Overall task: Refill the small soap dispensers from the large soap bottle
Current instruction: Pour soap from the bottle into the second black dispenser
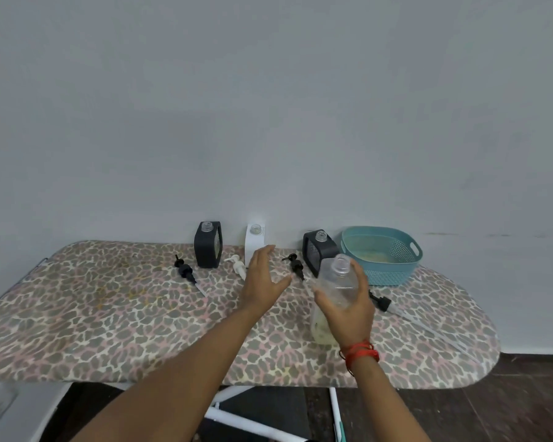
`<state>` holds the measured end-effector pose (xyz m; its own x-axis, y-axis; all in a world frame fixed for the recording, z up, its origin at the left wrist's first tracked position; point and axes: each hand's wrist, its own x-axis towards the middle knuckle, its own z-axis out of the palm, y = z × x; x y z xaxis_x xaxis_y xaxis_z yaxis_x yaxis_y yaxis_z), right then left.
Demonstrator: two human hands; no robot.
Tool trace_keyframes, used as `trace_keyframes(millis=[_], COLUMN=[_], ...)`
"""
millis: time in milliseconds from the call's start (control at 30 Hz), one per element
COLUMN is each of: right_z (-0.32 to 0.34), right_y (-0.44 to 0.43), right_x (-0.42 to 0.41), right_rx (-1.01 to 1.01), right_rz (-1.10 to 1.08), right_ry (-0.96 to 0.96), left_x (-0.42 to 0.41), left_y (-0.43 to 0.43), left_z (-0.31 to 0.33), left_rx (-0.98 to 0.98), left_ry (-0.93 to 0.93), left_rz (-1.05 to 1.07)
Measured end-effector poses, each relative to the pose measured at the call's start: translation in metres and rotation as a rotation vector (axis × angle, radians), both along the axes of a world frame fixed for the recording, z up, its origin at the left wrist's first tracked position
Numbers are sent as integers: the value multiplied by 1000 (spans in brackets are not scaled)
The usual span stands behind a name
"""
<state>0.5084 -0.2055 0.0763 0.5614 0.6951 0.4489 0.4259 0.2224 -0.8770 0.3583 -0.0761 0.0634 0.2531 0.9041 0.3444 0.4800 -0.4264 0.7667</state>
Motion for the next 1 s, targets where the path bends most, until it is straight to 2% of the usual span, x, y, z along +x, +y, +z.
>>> trace_keyframes(millis=[267,433,733,1000], right_z=[-19,-34,-45,-46], right_y=[-9,-6,1,2], right_x=[23,30,30,29], right_rx=[38,103,151,155], right_rz=[-145,-168,-199,-213], right_ry=[21,7,-18,-39], left_x=[50,79,125,108], left_y=[26,45,63,47], left_z=[11,7,-10,3], left_rx=[-246,-254,-248,-130], left_ry=[168,242,60,-167], left_rz=[-114,-143,-55,-87])
